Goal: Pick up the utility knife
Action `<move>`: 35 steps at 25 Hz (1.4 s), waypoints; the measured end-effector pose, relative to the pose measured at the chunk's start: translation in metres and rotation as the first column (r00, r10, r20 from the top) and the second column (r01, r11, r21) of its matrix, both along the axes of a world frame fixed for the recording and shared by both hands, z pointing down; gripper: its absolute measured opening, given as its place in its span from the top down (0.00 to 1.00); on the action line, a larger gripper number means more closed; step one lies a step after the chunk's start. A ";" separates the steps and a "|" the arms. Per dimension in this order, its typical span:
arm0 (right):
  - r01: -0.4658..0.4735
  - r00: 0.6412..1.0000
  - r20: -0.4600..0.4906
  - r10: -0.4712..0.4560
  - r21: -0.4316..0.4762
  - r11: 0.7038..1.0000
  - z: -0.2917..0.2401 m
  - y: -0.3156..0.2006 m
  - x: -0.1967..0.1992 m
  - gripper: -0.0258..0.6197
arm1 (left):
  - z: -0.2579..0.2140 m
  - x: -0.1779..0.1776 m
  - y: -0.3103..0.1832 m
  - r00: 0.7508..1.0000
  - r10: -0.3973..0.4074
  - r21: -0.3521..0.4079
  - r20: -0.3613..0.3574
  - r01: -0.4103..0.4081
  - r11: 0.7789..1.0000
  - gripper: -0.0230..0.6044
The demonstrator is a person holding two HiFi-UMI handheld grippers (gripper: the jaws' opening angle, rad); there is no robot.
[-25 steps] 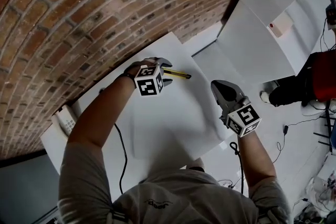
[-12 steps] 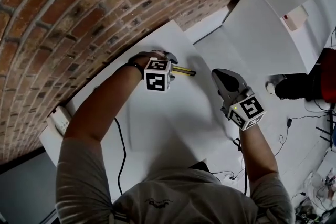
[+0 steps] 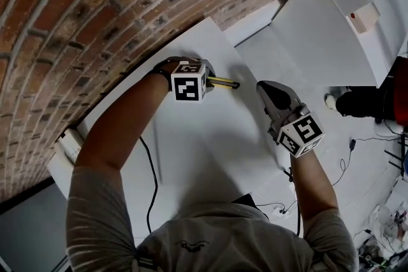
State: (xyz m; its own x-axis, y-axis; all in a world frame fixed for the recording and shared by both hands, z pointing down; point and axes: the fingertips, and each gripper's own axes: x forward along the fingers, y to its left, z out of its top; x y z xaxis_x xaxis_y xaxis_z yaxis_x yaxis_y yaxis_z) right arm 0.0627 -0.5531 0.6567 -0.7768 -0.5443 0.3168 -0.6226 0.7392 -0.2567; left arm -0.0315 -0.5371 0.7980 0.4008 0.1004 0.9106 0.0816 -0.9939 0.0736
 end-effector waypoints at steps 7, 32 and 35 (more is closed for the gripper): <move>-0.002 1.000 -0.006 0.002 0.010 1.000 -0.012 0.006 0.005 0.95 | -0.021 0.007 -0.004 0.993 -0.085 0.014 -0.086 0.086 0.996 0.78; -0.028 0.999 -0.038 0.035 0.159 0.987 -0.169 0.080 0.021 0.95 | -0.282 0.005 0.071 0.694 -0.364 -0.001 -0.621 0.464 0.886 0.78; -0.027 0.999 -0.023 0.031 0.162 0.986 -0.189 0.090 0.020 0.95 | -0.312 -0.003 0.086 0.611 -0.389 -0.033 -0.690 0.511 0.859 0.78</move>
